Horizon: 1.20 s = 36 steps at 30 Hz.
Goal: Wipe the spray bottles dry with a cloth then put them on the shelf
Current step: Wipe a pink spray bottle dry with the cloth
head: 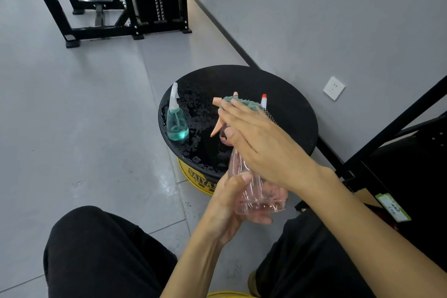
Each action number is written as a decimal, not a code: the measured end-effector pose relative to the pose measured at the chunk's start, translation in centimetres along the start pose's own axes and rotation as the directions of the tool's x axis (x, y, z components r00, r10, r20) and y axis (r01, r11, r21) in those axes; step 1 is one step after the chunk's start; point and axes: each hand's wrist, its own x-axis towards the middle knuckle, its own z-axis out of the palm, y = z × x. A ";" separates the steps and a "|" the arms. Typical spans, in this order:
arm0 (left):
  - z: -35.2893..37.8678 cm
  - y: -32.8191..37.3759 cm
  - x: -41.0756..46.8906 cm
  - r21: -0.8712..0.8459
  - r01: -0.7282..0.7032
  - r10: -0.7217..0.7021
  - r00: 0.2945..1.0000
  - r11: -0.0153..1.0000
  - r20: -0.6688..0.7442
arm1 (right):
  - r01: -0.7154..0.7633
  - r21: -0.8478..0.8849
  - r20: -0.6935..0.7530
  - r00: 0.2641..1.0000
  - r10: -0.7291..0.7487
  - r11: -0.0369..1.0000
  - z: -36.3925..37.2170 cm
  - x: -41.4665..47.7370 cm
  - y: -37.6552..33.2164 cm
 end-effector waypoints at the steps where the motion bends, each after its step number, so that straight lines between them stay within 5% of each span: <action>1: 0.0 -0.1 0.0 -0.001 -0.001 0.001 1.000 1.000 0.001 | -0.007 0.011 -0.027 1.000 0.007 1.000 0.1 -0.1 0.2; 7: 0.1 0.0 0.1 -0.072 0.004 -0.006 1.000 0.997 -0.017 | -0.176 0.138 -0.070 0.980 0.187 0.975 0.4 -1.3 0.3; 14: -0.3 0.1 -0.1 -0.057 0.012 -0.013 1.000 0.998 -0.020 | 0.018 0.035 -0.014 1.000 -0.017 0.999 0.5 -1.4 0.3; 20: 0.0 0.1 0.0 -0.102 -0.025 0.020 0.999 0.994 -0.043 | -0.088 0.246 -0.155 0.980 0.129 0.965 1.0 -1.4 0.3; 36: -1.4 0.8 -0.1 -0.089 -0.064 0.056 0.994 0.994 -0.090 | 0.090 0.197 -0.347 0.938 -0.017 0.976 0.3 -4.4 -1.4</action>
